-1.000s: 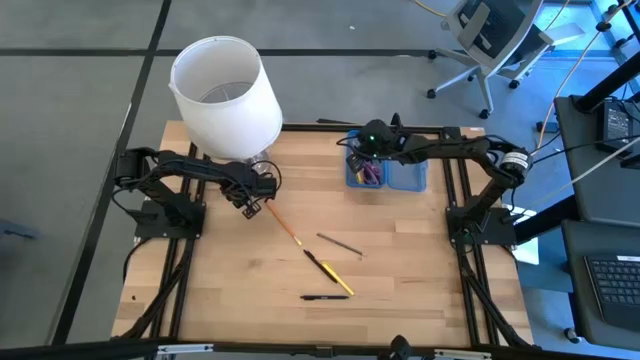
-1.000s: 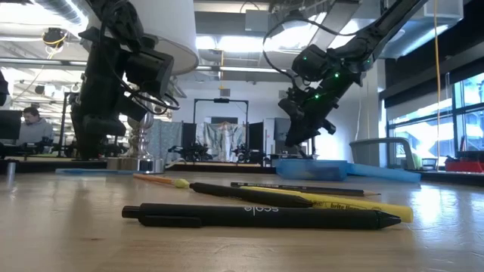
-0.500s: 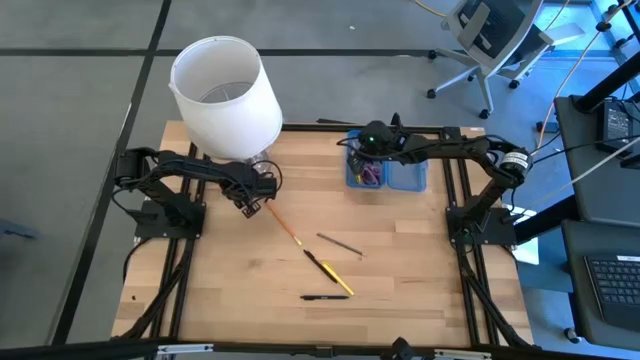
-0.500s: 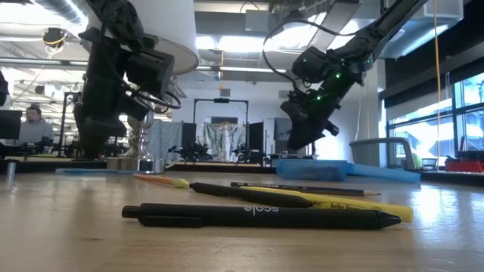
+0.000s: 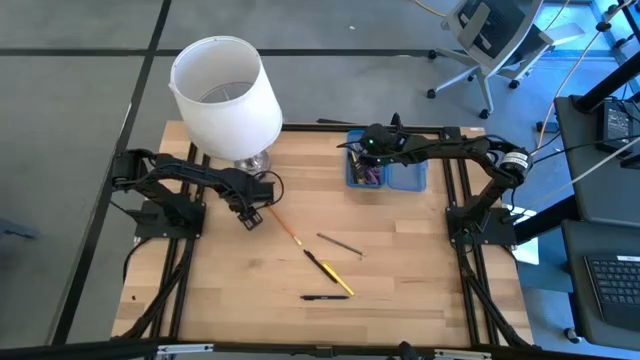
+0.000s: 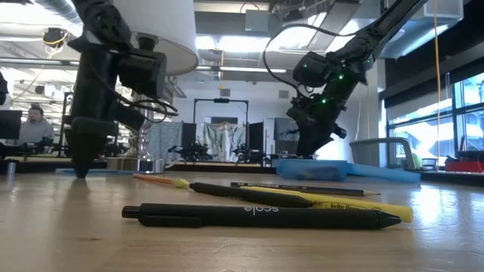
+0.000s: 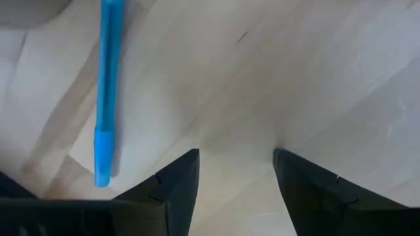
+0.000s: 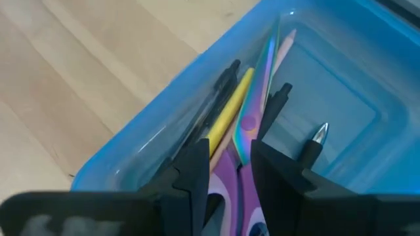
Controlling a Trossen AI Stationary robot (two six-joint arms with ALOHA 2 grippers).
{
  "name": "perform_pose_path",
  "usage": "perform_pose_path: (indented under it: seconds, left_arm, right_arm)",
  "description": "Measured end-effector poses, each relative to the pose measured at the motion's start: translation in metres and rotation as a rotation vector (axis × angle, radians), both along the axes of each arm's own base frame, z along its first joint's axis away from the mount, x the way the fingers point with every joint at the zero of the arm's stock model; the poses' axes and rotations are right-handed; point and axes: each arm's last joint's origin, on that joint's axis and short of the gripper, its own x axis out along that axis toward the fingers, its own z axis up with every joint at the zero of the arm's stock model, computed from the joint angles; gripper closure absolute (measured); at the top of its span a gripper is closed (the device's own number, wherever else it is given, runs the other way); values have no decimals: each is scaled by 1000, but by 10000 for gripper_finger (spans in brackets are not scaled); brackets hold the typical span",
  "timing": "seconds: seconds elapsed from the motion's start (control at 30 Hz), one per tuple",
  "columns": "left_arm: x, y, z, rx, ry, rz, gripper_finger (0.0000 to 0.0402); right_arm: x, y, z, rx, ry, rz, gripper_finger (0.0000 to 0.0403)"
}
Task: Pick & place school supplies into a supply box
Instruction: Put the blue pen into the blue supply box
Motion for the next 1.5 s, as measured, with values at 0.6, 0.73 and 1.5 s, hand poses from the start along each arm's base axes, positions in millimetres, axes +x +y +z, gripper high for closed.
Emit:
perform_pose_path:
  seconds: [0.6,0.73,1.5]
  left_arm:
    - [-28,9,37,323,-81,121,208]
    - [-34,12,35,378,-32,132,207]
    - [-56,-3,1,274,-8,224,214]
  right_arm:
    - [-2,2,-2,18,22,2,288]
    - [-1,2,-1,18,22,2,288]
    - [3,10,-1,35,11,42,288]
